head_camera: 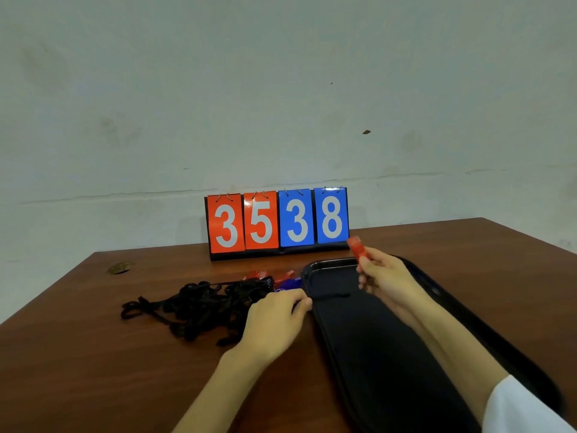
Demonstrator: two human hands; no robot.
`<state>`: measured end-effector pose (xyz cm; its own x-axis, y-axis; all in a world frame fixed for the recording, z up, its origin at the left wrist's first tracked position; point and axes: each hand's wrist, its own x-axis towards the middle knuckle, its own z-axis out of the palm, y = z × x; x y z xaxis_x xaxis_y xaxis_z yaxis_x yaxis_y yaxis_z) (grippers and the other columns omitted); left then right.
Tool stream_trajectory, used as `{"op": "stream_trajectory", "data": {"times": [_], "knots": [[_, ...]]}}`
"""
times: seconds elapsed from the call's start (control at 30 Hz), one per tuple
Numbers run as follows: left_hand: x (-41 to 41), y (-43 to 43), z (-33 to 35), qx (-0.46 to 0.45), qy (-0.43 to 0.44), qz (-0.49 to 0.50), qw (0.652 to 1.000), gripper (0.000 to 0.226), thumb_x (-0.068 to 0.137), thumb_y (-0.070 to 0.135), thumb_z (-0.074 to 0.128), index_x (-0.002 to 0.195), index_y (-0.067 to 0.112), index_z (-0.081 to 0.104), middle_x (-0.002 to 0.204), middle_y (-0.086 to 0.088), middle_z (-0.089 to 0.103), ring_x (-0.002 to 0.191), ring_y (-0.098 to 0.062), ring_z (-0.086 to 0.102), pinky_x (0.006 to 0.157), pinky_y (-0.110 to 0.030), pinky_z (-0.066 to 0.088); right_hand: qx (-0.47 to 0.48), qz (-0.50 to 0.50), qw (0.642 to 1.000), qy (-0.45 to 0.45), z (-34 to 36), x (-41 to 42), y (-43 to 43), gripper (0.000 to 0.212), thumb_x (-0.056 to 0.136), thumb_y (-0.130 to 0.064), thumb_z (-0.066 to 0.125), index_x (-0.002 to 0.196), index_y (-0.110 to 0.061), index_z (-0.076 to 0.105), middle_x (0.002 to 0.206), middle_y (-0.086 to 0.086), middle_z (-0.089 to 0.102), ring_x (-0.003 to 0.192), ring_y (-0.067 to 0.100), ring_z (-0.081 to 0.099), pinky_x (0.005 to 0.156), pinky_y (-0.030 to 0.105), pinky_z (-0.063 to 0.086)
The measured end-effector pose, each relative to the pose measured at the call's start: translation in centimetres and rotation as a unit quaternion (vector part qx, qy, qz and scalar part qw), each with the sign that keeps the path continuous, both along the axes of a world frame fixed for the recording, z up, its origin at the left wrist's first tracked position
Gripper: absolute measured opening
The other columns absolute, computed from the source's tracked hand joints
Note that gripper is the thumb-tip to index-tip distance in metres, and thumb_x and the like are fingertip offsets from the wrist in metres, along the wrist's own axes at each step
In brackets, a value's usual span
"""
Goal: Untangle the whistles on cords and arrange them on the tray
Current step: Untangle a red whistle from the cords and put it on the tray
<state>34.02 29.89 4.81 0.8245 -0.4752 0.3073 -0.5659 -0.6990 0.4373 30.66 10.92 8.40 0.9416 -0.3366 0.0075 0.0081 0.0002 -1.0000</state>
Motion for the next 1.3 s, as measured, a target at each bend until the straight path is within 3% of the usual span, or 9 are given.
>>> {"op": "stream_trajectory", "data": {"times": [0.07,0.17,0.23,0.37,0.43,0.53,0.7,0.97,1.3], "knots": [[-0.2,-0.4,-0.4,-0.004,-0.03,-0.008,1.0,0.033,0.096,0.016,0.046,0.128,0.023,0.051,0.124,0.008,0.053,0.12,-0.007,0.044,0.108,-0.023,0.032,-0.029,0.052,0.998,-0.006,-0.1,-0.2,0.7,0.032,0.094,-0.011,0.049,0.125,-0.014,0.051,0.081,0.005,0.059,0.07,0.013,0.058,0.068,0.025,0.051],[-1.3,-1.7,-0.8,-0.123,0.025,-0.056,0.991,0.063,0.086,0.004,0.055,0.138,0.035,0.035,0.137,0.016,0.038,0.131,0.0,0.029,0.107,-0.015,0.023,0.026,0.125,0.991,-0.031,0.0,-0.6,1.8,0.025,0.091,-0.009,0.053,0.115,-0.013,0.058,0.089,0.008,0.068,0.082,0.018,0.067,0.074,0.026,0.055],[-2.2,-2.7,-0.6,-0.23,0.137,-0.114,0.957,0.056,0.087,0.011,0.059,0.121,0.049,0.036,0.12,0.021,0.051,0.116,0.005,0.046,0.099,-0.017,0.037,0.069,0.155,0.984,-0.046,0.0,-0.7,2.3,0.024,0.089,-0.009,0.054,0.113,-0.011,0.059,0.093,0.009,0.07,0.089,0.021,0.068,0.075,0.027,0.056],[-2.1,-2.8,-0.3,-0.319,0.261,-0.118,0.903,0.023,0.095,0.02,0.051,0.116,0.027,0.046,0.069,0.002,0.06,0.052,-0.001,0.057,0.053,-0.015,0.046,0.064,0.092,0.99,-0.081,0.1,-0.8,2.2,0.023,0.087,-0.013,0.058,0.11,-0.013,0.06,0.096,0.005,0.072,0.091,0.018,0.069,0.075,0.026,0.057],[-1.5,-2.1,-0.2,-0.281,0.237,-0.059,0.928,0.013,0.094,0.028,0.052,0.103,0.02,0.057,0.063,0.004,0.055,0.04,0.002,0.047,0.043,-0.012,0.037,-0.043,-0.013,0.996,-0.074,-0.2,-0.5,1.5,0.024,0.086,-0.015,0.061,0.11,-0.014,0.06,0.091,0.001,0.073,0.083,0.012,0.07,0.072,0.024,0.056],[-0.3,-0.8,-0.4,-0.208,0.148,-0.027,0.966,0.02,0.09,0.037,0.058,0.081,0.02,0.066,0.065,0.008,0.06,0.057,0.002,0.056,0.066,-0.019,0.048,-0.241,-0.097,0.965,-0.042,-0.7,-0.2,0.6,0.028,0.084,-0.017,0.065,0.112,-0.015,0.061,0.086,-0.005,0.069,0.074,0.005,0.068,0.071,0.022,0.053],[0.0,0.3,0.4,-0.175,0.051,-0.054,0.982,0.012,0.092,0.021,0.055,0.09,0.028,0.065,0.095,0.015,0.061,0.101,-0.002,0.055,0.093,-0.027,0.045,-0.466,0.024,0.884,-0.002,-1.3,-0.4,1.0,0.033,0.088,-0.019,0.06,0.12,-0.026,0.058,0.085,-0.014,0.058,0.075,0.0,0.058,0.075,0.017,0.046],[0.7,1.7,1.4,-0.234,0.054,-0.084,0.967,0.02,0.091,0.015,0.057,0.089,0.033,0.065,0.093,0.019,0.064,0.092,0.015,0.054,0.078,-0.002,0.039,-0.292,0.279,0.914,0.02,0.0,-1.5,1.4,0.015,0.084,-0.007,0.062,0.095,-0.014,0.071,0.082,-0.003,0.072,0.072,0.005,0.065,0.07,0.018,0.053],[-0.5,0.1,0.6,-0.371,0.212,-0.085,0.9,0.016,0.093,0.022,0.055,0.089,0.013,0.067,0.062,-0.001,0.056,0.043,0.001,0.042,0.047,-0.014,0.032,-0.1,0.225,0.968,-0.055,0.2,-1.6,1.7,0.008,0.085,-0.008,0.058,0.091,-0.006,0.064,0.081,0.007,0.073,0.075,0.017,0.068,0.069,0.025,0.055]]}}
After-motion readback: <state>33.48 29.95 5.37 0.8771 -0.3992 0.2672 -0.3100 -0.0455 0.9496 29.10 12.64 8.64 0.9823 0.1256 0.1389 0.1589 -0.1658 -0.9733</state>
